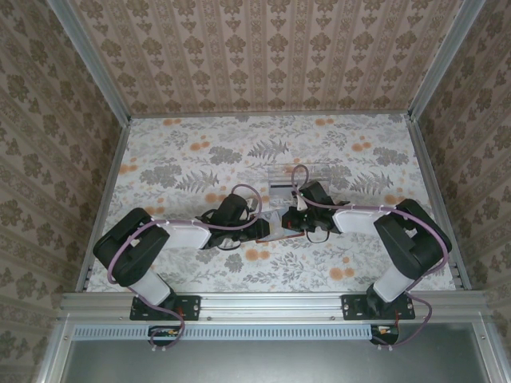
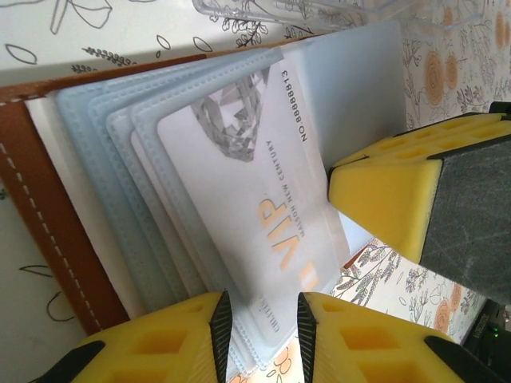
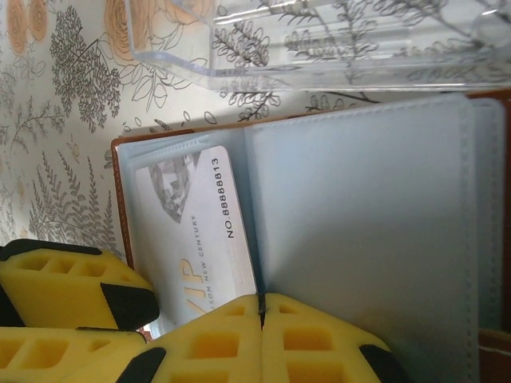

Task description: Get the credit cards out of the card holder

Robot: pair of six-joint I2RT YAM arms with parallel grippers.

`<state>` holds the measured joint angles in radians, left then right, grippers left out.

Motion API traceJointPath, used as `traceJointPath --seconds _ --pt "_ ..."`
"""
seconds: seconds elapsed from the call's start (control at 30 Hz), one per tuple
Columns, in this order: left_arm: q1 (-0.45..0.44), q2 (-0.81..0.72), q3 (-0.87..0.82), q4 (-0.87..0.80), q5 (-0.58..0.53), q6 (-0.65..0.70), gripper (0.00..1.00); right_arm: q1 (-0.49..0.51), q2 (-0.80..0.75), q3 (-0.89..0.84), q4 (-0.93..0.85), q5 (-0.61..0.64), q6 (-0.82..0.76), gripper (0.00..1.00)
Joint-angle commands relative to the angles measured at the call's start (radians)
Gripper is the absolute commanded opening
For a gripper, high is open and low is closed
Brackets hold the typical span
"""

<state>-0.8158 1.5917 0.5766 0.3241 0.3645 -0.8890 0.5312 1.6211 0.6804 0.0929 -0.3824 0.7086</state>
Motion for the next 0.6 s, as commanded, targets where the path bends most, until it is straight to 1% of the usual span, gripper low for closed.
traceJointPath --seconds 0.0,0.13,0.3,0.33,0.37,0.4,0.53,0.57 --pt "0.01 -0.002 0.002 -0.053 -0.006 0.03 0.32 -0.03 -0.033 -0.028 0.004 -0.007 0.007 0.0" --pt "0.016 -0.014 -0.001 -0.072 -0.013 0.038 0.31 -0.051 -0.042 -0.037 -0.001 -0.013 0.002 0.0" --pt "0.021 -0.042 0.007 -0.097 -0.017 0.045 0.32 -0.053 -0.029 -0.042 0.017 -0.033 0.009 0.0" --pt "0.021 -0.05 0.012 -0.109 -0.018 0.049 0.34 -0.053 -0.025 -0.042 0.021 -0.036 0.012 0.0" --pt "0.02 -0.061 0.021 -0.125 -0.021 0.055 0.42 -0.053 -0.024 -0.044 0.027 -0.04 0.013 0.0" --pt "0.018 -0.072 0.029 -0.149 -0.028 0.064 0.43 -0.053 -0.024 -0.044 0.03 -0.044 0.014 0.0" --pt "0.017 -0.118 0.057 -0.226 -0.06 0.092 0.43 -0.048 -0.034 -0.041 0.028 -0.048 0.007 0.0" --pt "0.017 -0.127 0.061 -0.236 -0.066 0.094 0.42 -0.046 -0.039 -0.038 0.024 -0.049 0.003 0.02"
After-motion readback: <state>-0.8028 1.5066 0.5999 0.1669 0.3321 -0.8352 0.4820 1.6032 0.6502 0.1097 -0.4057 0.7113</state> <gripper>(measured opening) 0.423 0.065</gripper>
